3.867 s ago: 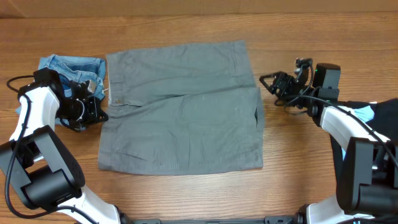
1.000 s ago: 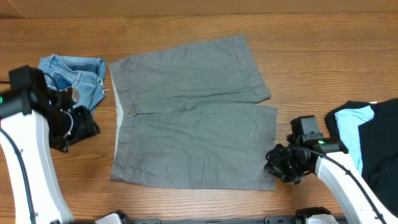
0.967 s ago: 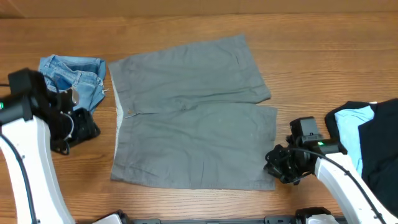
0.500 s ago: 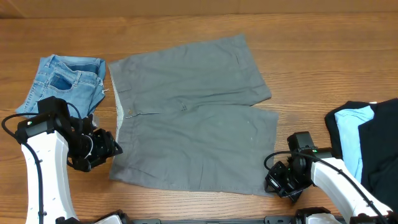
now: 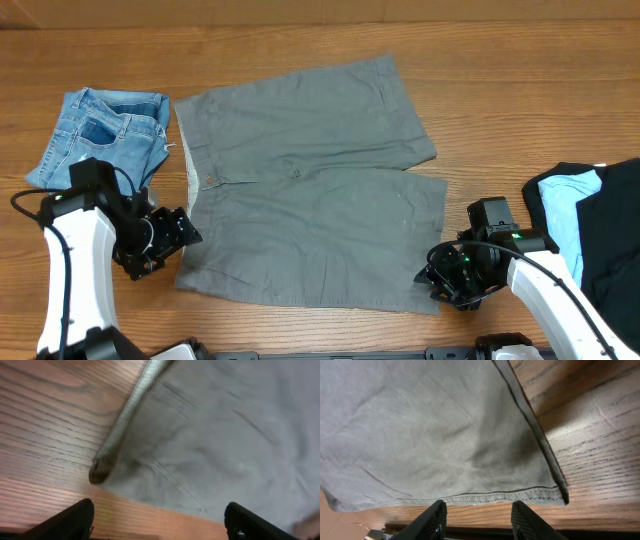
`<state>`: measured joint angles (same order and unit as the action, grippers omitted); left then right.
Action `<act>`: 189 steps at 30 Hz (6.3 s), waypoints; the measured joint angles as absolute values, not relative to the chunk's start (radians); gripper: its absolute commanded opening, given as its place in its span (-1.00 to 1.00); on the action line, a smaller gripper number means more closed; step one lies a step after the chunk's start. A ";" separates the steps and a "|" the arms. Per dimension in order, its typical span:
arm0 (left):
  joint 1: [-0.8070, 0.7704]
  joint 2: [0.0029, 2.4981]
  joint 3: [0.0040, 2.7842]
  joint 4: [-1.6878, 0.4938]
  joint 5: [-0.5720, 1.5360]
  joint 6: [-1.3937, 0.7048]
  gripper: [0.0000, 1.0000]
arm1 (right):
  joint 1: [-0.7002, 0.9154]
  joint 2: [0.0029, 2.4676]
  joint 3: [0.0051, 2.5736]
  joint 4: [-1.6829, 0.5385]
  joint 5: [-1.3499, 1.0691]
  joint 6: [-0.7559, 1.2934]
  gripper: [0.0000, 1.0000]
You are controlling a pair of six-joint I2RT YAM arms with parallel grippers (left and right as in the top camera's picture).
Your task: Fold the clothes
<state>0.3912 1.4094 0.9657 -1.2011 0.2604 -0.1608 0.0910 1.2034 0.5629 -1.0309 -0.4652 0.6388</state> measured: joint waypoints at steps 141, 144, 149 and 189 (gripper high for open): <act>0.434 1.625 0.870 -1.176 0.255 -0.195 0.05 | 0.086 1.216 0.664 -0.981 -0.471 0.733 -0.92; 0.434 1.571 0.962 -1.257 0.249 -0.173 0.14 | 0.086 1.216 0.665 -0.981 -0.472 0.732 -0.92; 0.434 1.414 1.057 -1.325 0.200 -0.154 0.62 | 0.086 1.216 0.665 -0.981 -0.471 0.733 -0.92; 0.434 1.386 0.575 -0.863 0.232 -0.485 0.04 | 0.086 1.216 0.666 -1.002 -0.472 0.713 -0.90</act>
<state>0.4339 1.3857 0.5751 -0.8635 0.2321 -0.4847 0.0864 1.2163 0.6659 -1.0023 -0.4717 0.7128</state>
